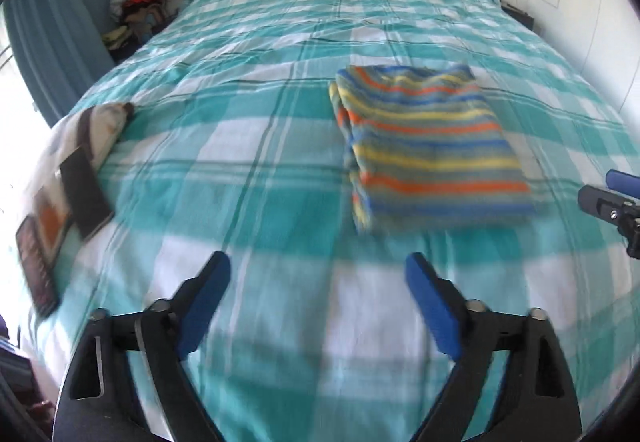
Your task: Fold small clothes
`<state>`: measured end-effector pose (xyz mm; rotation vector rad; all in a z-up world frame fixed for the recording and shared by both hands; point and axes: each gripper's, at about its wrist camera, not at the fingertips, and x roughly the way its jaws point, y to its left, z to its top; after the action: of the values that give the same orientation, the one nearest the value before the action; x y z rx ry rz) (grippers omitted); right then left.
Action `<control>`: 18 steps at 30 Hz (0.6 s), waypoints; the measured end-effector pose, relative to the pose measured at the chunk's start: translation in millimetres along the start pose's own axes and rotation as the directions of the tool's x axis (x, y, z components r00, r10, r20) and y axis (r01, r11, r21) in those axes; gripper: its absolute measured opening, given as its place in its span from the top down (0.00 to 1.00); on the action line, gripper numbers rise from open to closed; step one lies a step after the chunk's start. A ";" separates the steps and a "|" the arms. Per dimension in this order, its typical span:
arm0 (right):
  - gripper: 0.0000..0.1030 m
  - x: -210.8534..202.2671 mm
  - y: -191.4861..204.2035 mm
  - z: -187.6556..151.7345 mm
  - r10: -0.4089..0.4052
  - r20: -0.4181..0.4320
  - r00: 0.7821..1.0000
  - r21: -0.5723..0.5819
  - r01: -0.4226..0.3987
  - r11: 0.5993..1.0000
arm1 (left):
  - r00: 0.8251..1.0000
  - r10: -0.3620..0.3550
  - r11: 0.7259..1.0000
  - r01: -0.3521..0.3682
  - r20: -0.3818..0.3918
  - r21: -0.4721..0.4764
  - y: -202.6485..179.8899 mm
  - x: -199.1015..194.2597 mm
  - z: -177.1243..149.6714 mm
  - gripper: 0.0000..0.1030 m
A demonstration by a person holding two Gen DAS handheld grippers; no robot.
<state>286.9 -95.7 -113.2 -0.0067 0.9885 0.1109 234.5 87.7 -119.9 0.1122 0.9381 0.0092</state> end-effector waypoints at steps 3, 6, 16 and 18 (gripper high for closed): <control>0.18 -49.8 9.4 -39.8 -0.013 -0.010 1.000 -0.025 0.013 1.000 | 0.999 -0.046 0.998 0.045 -0.008 -0.040 -2.4 -55.9 -29.4 0.05; 0.18 -101.4 15.9 -75.8 -0.006 -0.017 1.000 -0.024 0.005 1.000 | 0.999 -0.053 0.998 0.053 0.006 -0.022 -7.8 -108.9 -48.2 0.05; 0.14 -257.1 39.6 -168.9 -0.013 0.027 1.000 -0.117 0.017 0.993 | 1.000 0.025 1.000 -0.025 -0.017 0.012 -29.3 -240.2 -118.3 0.04; 0.13 -285.6 41.9 -183.8 -0.023 0.045 0.999 -0.155 0.030 0.988 | 0.997 -0.029 0.999 0.030 -0.069 0.019 -33.5 -252.1 -128.3 0.04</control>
<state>-25.8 -90.1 25.6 -0.1596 0.9343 0.1631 -19.4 51.9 4.3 0.1176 1.0081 -0.0237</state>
